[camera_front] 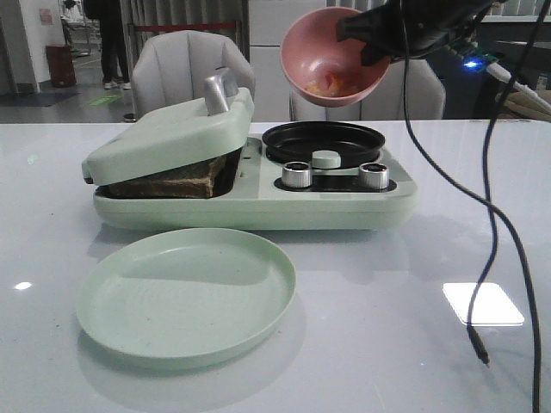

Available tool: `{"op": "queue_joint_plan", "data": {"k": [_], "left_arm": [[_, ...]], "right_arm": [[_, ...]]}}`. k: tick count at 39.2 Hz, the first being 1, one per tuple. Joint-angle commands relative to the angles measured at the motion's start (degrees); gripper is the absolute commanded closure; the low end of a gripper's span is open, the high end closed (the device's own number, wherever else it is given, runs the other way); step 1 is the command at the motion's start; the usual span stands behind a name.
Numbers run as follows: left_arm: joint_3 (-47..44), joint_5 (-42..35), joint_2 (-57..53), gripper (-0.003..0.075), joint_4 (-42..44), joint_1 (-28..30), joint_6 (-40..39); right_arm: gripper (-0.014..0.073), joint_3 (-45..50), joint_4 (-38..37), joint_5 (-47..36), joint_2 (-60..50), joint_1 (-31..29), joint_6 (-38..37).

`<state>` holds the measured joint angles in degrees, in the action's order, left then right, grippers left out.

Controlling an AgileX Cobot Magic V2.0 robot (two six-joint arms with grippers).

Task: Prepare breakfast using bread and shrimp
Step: 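Lift the pink bowl with the right gripper over the frying pan, then tilt the pink bowl to pour the shrimp into the frying pan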

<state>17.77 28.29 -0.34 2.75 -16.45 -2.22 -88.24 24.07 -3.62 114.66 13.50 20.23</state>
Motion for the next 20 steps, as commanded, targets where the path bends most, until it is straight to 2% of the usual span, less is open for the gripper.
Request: {"op": "queue_joint_plan", "data": {"k": [1,8,14,18,20], "left_arm": [[1.36,-4.71,-0.32,0.0608,-0.41,-0.38,-0.61],[1.36,-4.71,-0.32,0.0608,-0.41,-0.38,-0.61],[1.36,-4.71,-0.32,0.0608,-0.41,-0.38,-0.61],[1.36,-4.71,-0.32,0.0608,-0.41,-0.38,-0.61],[1.36,-4.71,-0.32,0.0608,-0.41,-0.38,-0.61]], "right_arm": [[0.0475,1.42,-2.98,-15.69,-2.82,0.79,0.62],[0.0474,10.63,-8.24,-39.40,-2.17,2.24,0.35],[0.0474,15.30,-18.31,-57.73,0.60,2.31,0.35],[0.0474,15.69,-25.91,-67.62,3.68,2.31,0.77],[0.0474,15.69,-27.79,-67.86,4.04,2.31,2.02]]}}
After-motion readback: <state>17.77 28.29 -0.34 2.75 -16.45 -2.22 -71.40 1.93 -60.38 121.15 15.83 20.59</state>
